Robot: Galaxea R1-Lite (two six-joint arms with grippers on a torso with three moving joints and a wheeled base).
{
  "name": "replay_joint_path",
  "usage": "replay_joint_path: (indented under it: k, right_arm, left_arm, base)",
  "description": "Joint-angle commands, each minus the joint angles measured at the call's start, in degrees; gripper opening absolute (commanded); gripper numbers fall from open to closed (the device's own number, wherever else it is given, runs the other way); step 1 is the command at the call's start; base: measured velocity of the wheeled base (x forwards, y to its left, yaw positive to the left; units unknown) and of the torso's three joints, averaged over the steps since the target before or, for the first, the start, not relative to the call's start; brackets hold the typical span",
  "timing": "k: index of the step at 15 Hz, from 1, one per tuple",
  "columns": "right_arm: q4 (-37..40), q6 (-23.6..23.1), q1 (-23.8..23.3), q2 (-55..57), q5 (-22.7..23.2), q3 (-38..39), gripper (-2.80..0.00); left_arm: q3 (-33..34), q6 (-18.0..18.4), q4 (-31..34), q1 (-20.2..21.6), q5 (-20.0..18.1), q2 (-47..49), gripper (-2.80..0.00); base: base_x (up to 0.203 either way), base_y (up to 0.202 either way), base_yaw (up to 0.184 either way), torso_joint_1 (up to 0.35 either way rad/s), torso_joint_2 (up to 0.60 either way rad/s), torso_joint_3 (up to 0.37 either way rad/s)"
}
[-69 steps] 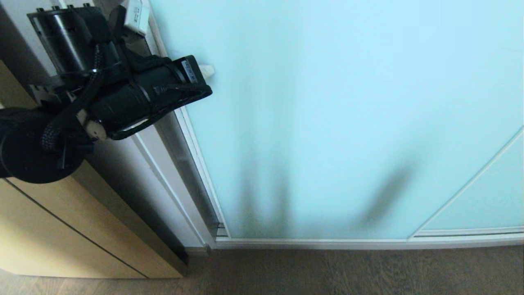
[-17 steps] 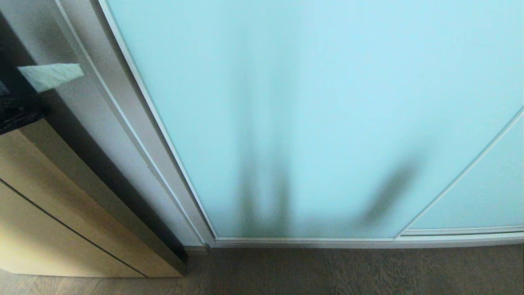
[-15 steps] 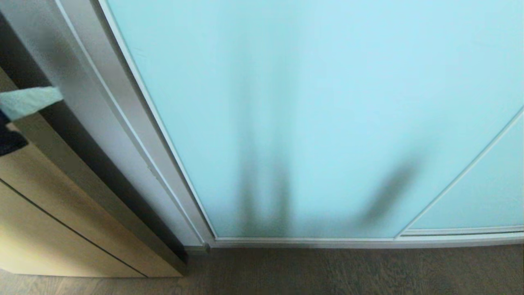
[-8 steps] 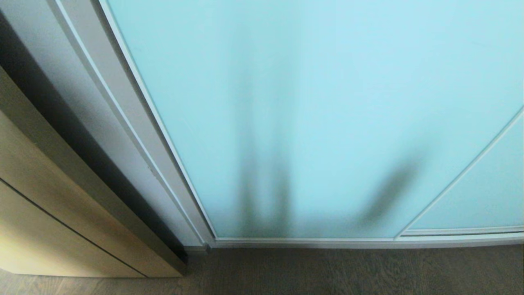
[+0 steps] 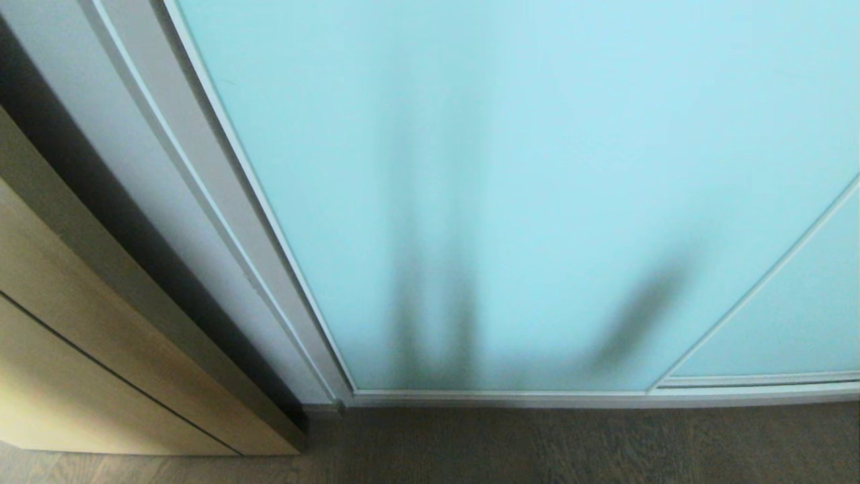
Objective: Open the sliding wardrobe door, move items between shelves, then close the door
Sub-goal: Open the door
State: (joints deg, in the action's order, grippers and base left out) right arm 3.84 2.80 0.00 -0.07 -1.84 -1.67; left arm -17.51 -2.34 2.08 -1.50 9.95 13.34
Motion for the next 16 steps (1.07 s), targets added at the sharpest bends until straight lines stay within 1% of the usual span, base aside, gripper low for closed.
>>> replay_joint_path:
  k: [1,3,4,5,6,7,9,11,16]
  right_arm:
    - [0.0,0.0,0.0,0.0,0.0,0.0,-2.8]
    - [0.0,0.0,0.0,0.0,0.0,0.0,-2.8]
    - [0.0,0.0,0.0,0.0,0.0,0.0,-2.8]
    - [0.0,0.0,0.0,0.1,0.0,0.0,-2.8]
    - [0.0,0.0,0.0,0.0,0.0,0.0,-2.8]
    - [0.0,0.0,0.0,0.0,0.0,0.0,-2.8]
    - [0.0,0.0,0.0,0.0,0.0,0.0,-2.8]
    - [0.0,0.0,0.0,0.0,0.0,0.0,-2.8]
    - [0.0,0.0,0.0,0.1,0.0,0.0,-2.8]
  left_arm:
    - [3.2,0.2,0.2,0.8,-0.1,-5.0,-2.8]
    - [6.8,1.5,0.9,1.1,-2.8,-10.8,-2.8]
    - [9.8,3.6,1.3,1.2,-4.2,-12.9,-2.8]
    - [11.5,5.3,1.3,1.3,-5.3,-13.3,-2.8]
    - [12.6,5.8,1.2,1.3,-5.7,-13.3,-2.8]
    - [14.2,6.0,1.1,1.3,-5.9,-13.3,-2.8]
    - [15.1,5.5,1.0,1.2,-8.7,-13.3,-2.8]
    - [16.5,5.9,0.9,1.3,-10.9,-13.3,-2.8]
    - [16.5,5.3,0.9,1.3,-10.8,-13.3,-2.8]
  base:
    - [0.0,0.0,0.0,0.0,0.0,0.0]
    - [0.0,0.0,0.0,0.0,0.0,0.0]
    - [0.0,0.0,0.0,0.0,0.0,0.0]
    - [0.0,0.0,0.0,0.0,0.0,0.0]
    - [0.0,0.0,0.0,0.0,0.0,0.0]
    - [0.0,0.0,0.0,0.0,0.0,0.0]
    - [0.0,0.0,0.0,0.0,0.0,0.0]
    - [0.0,0.0,0.0,0.0,0.0,0.0]
    - [0.0,0.0,0.0,0.0,0.0,0.0]
